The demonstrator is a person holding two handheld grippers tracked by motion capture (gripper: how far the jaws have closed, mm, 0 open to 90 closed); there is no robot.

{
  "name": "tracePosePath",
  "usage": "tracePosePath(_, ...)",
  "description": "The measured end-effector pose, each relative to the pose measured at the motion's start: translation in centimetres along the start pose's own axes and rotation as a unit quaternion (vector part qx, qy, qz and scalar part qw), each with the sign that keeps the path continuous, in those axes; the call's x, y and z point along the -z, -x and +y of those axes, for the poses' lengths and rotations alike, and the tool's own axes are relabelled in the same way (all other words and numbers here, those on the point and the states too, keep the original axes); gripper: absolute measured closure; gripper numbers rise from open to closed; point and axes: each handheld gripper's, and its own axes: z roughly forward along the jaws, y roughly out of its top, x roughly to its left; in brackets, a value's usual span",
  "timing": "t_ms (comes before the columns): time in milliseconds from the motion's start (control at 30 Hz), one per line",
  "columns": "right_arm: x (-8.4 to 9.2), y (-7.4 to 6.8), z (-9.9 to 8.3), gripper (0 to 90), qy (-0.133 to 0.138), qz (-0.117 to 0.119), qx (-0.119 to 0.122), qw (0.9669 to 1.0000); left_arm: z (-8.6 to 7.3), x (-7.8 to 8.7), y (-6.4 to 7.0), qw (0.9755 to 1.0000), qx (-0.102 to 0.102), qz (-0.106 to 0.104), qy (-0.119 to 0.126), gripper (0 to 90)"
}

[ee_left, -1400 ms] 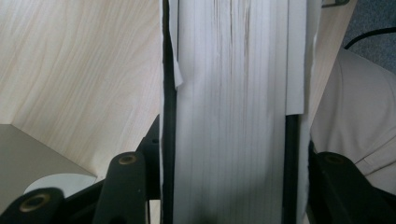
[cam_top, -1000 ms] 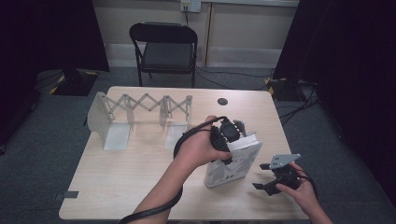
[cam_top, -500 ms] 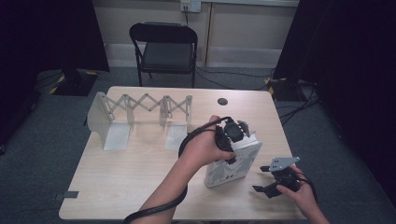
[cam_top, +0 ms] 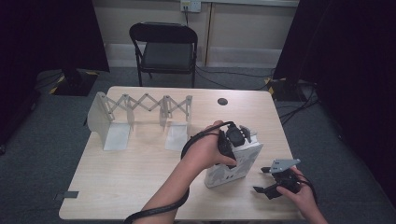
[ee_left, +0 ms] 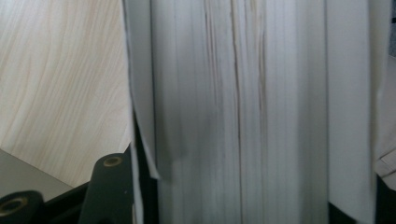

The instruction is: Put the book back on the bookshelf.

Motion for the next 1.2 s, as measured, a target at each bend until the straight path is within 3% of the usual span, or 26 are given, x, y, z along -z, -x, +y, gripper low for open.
tracePosePath(233, -0.06, -0.04, -0.22, 15.4, -0.002, 0.000, -0.002, 1.0000, 0.13, -0.08, -0.10, 0.9999, -0.007, 0.001, -0.013, 43.7)
tracePosePath(500, -0.11, 0.01, -0.31, 15.5, -0.004, 0.000, -0.002, 1.0000, 0.00, -0.04, -0.18, 1.0000, 0.003, 0.003, -0.007, 45.4)
tracePosePath(767, -0.12, 0.02, -0.42, 15.4, -0.002, 0.001, -0.003, 1.0000, -0.21, -0.04, -0.03, 1.0000, -0.001, 0.003, 0.009, 47.9)
tracePosePath(900, -0.14, 0.03, -0.55, 15.5, -0.003, 0.001, -0.005, 1.0000, -0.12, 0.00, 0.33, 1.0000, -0.006, 0.007, 0.003, 49.4)
tracePosePath(1200, -0.15, -0.01, -0.67, 15.1, -0.001, -0.005, -0.003, 1.0000, -0.34, 0.13, 0.36, 0.9998, 0.017, 0.010, 0.006, 51.0)
